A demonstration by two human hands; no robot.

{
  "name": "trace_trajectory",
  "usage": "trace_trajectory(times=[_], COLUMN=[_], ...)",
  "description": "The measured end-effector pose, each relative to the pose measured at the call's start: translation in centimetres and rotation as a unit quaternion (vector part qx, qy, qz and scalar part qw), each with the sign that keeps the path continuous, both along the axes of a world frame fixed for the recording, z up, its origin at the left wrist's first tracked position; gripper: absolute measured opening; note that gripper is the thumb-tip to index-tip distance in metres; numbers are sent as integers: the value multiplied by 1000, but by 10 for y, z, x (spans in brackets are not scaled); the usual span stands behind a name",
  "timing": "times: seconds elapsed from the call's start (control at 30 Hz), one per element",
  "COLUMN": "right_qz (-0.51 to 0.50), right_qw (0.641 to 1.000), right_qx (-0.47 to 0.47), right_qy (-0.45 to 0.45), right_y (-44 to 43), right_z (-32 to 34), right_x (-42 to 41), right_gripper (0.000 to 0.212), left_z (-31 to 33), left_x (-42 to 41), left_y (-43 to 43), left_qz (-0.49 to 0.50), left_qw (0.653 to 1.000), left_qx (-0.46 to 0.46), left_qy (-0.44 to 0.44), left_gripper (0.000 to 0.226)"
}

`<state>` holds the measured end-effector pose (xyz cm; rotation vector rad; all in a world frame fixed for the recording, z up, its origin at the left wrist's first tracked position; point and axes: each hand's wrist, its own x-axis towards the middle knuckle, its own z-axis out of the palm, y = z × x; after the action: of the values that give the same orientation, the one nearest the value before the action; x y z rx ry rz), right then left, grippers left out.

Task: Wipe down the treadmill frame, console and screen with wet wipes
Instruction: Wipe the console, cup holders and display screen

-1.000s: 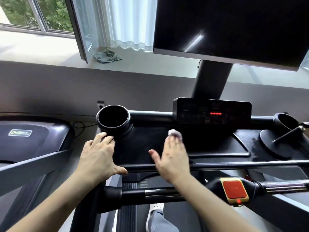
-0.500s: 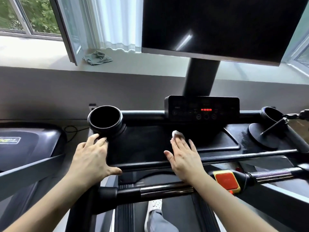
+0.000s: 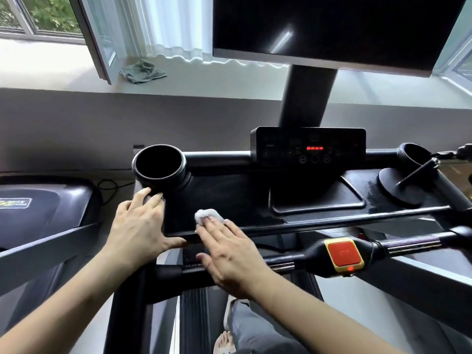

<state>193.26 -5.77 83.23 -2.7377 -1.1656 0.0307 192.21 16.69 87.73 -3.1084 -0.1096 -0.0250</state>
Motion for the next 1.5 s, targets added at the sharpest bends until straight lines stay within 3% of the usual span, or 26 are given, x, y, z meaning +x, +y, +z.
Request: trace_trajectory(times=[0.17, 0.27, 0.5, 0.6, 0.8, 0.97, 1.1, 1.27, 1.37, 1.5], right_qz=[-158, -210, -27, -3, -131, -226, -193, -67, -49, -123], right_qw=[985, 976, 997, 994, 986, 967, 974, 995, 995, 988], right_qx=[-44, -37, 66, 99, 73, -35, -38, 50, 75, 55], right_qy=[-47, -37, 31, 37, -74, -115, -108, -49, -52, -76], right_y=[-82, -76, 26, 23, -84, -113, -54, 6, -15, -82], right_z=[-4, -3, 7, 15, 17, 17, 12, 8, 8, 3], right_x=[10, 6, -18, -13, 5, 14, -5, -20, -16, -2], right_gripper=[65, 74, 70, 60, 34, 37, 45, 53, 49, 45], left_z=[5, 10, 9, 9, 6, 6, 7, 8, 11, 16], left_x=[0, 1, -1, -4, -5, -4, -2, -2, 0, 5], left_y=[-6, -9, -9, -8, -8, -9, -10, -10, -9, -17], left_qz=[18, 21, 25, 27, 29, 31, 37, 35, 30, 14], left_qw=[1000, 999, 999, 999, 999, 999, 999, 998, 998, 1000], left_qx=[-6, -8, -12, -32, -45, -43, -34, -39, -39, -12], left_qy=[14, 24, 22, 13, 7, 8, 17, 18, 28, 23], left_gripper=[121, 120, 117, 118, 119, 118, 118, 118, 119, 118])
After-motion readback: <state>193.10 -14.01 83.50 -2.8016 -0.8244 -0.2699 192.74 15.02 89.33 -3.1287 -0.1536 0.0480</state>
